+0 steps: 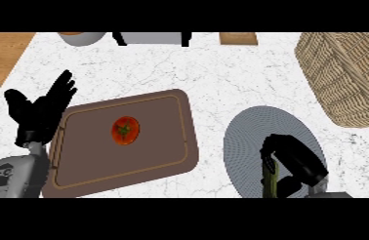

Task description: Pick the squash from the placemat and place it in the basket

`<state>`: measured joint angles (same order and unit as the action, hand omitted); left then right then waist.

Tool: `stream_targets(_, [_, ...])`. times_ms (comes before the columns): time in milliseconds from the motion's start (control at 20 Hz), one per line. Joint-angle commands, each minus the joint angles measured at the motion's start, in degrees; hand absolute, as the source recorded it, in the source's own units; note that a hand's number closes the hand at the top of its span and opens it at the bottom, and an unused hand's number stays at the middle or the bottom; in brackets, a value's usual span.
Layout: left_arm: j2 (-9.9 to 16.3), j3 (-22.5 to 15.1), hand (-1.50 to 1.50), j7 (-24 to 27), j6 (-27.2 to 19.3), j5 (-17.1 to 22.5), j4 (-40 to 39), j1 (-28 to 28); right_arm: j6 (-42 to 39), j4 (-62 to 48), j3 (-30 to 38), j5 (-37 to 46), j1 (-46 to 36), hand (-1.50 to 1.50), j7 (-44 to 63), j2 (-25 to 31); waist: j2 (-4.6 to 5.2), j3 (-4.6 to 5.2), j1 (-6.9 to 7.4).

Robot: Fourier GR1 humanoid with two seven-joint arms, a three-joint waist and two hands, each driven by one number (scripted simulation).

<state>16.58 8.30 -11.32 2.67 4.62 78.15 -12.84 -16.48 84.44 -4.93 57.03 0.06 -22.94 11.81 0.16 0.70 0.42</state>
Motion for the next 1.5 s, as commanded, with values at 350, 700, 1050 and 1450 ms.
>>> stream_targets(350, [-0.35, -0.79, 0.00, 0.31, 0.80, 0.18, 0.47, -0.76, 15.92, -3.91, 20.08, -5.38, -15.11, 1.50, 36.97, -11.67, 1.84, -0.95, 3.20])
stream_targets(700, [-1.36, -3.50, 0.00, -0.64, 2.10, -0.20, 1.02, -4.37, 35.77, -5.42, 24.38, 0.50, -33.41, 1.50, 52.56, -11.79, 2.36, -0.55, 7.80])
stream_targets(1050, [-2.41, -5.14, 0.00, -0.18, 2.25, -1.10, 0.51, -4.77, 46.13, -14.39, 29.41, 16.62, -48.67, 1.50, 69.56, -9.50, 2.89, -0.16, 9.10])
stream_targets(1450, [-3.08, -5.85, 0.00, -1.41, 1.26, -1.90, 0.83, -5.54, 45.51, -29.84, 32.70, 32.59, -65.10, 1.50, 84.65, -2.12, 2.77, -0.34, 9.06])
